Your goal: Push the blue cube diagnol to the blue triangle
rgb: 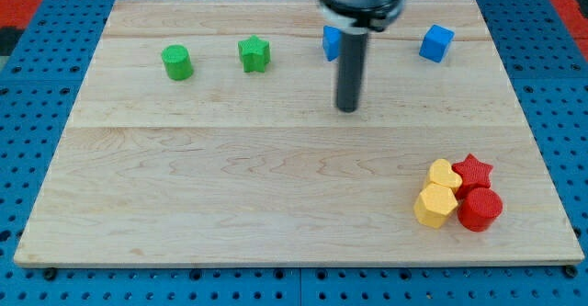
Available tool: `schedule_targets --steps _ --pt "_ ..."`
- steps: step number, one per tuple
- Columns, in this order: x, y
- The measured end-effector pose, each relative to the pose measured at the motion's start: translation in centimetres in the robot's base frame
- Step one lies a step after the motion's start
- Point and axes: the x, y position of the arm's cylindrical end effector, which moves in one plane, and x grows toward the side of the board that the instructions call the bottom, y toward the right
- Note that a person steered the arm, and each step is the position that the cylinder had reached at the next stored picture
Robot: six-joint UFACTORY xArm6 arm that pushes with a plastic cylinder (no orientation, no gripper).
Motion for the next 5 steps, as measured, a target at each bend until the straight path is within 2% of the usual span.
schedule_targets --steps 1,2,3,5 --pt "-1.3 9.5" --pt "-4.8 11.6" --pt "-8.4 9.2" --pt "-9.5 4.8"
